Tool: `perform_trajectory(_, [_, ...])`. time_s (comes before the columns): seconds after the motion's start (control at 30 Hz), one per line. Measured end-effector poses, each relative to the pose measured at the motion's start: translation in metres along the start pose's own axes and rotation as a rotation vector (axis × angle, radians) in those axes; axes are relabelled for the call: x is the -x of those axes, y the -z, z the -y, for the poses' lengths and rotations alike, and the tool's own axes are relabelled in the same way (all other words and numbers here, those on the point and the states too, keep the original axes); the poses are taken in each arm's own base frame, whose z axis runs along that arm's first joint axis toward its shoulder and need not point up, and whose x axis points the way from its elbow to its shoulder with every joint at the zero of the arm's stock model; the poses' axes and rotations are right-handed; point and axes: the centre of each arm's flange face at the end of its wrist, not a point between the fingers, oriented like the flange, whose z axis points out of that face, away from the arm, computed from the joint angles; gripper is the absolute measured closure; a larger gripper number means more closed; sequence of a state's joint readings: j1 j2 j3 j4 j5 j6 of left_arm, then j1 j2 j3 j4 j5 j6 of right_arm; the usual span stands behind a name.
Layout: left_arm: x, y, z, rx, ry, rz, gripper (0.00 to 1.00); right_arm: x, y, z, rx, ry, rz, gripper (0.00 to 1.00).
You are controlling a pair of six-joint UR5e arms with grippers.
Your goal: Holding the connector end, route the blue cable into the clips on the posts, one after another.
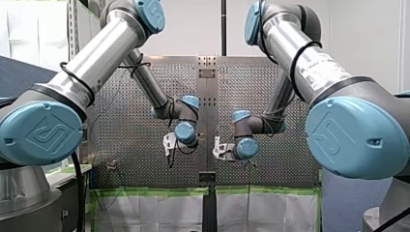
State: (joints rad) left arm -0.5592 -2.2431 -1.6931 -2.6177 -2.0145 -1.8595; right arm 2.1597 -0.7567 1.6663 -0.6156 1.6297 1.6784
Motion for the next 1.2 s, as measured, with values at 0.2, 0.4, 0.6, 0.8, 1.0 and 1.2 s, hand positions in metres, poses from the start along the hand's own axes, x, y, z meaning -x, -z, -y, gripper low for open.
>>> perform_trajectory(0.2, [-0.025,0.004,0.009,-0.012,-0.021,-0.004,1.00,0.036,0.008,-0.021,0.014,-0.008,0.034,1.00])
perform_trajectory(0.4, [-0.045,0.013,0.024,-0.024,-0.031,0.008,1.00,0.043,0.015,-0.046,0.021,-0.022,0.026,1.00])
perform_trajectory(0.6, [-0.075,0.026,0.036,-0.030,-0.086,-0.003,1.00,0.055,0.025,-0.072,0.019,-0.033,0.028,1.00])
perform_trajectory(0.8, [-0.110,0.029,0.039,-0.045,-0.125,-0.010,1.00,0.064,0.035,-0.095,0.016,-0.046,0.025,1.00])
perform_trajectory(1.0, [-0.132,0.031,0.035,-0.038,-0.154,-0.024,1.00,0.071,0.047,-0.116,0.013,-0.060,0.017,1.00])
perform_trajectory(1.2, [-0.165,0.037,0.033,-0.044,-0.190,-0.052,1.00,0.084,0.062,-0.137,0.017,-0.077,0.020,1.00])
